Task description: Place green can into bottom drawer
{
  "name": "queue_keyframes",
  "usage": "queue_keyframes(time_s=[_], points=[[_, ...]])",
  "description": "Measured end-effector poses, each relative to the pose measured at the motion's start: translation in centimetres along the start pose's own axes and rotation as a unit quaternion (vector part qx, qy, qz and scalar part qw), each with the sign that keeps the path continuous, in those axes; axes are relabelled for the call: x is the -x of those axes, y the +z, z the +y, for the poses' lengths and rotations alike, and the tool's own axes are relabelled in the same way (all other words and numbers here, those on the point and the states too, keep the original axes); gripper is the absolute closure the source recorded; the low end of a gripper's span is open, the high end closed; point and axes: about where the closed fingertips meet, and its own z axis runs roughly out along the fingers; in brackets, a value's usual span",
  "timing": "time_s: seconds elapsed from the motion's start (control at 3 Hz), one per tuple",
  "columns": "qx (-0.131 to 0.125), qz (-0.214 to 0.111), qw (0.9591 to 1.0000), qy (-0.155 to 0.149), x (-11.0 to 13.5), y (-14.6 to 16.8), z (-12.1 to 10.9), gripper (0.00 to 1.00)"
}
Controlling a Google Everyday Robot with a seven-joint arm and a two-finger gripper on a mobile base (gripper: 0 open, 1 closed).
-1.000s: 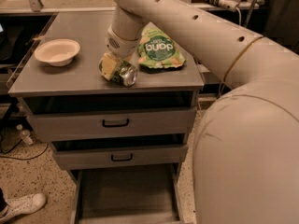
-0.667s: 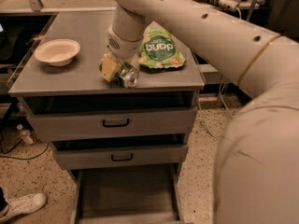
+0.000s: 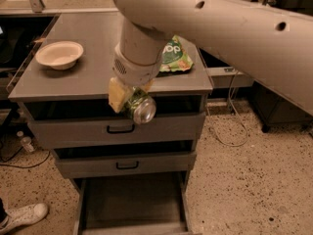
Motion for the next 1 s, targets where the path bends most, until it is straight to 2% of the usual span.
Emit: queue_keyframes(time_s=[0.33, 0.67, 1.0], points=[[-0.006, 0.011, 0.9997, 0.02, -1.3, 0.4, 0.4, 1.0], [-0.006, 0.01, 0.9998, 0.017, -1.1, 0.3, 0.4, 1.0], [0.003, 0.024, 0.9989, 0.04, -3.4, 2.7, 1.3, 1.0]])
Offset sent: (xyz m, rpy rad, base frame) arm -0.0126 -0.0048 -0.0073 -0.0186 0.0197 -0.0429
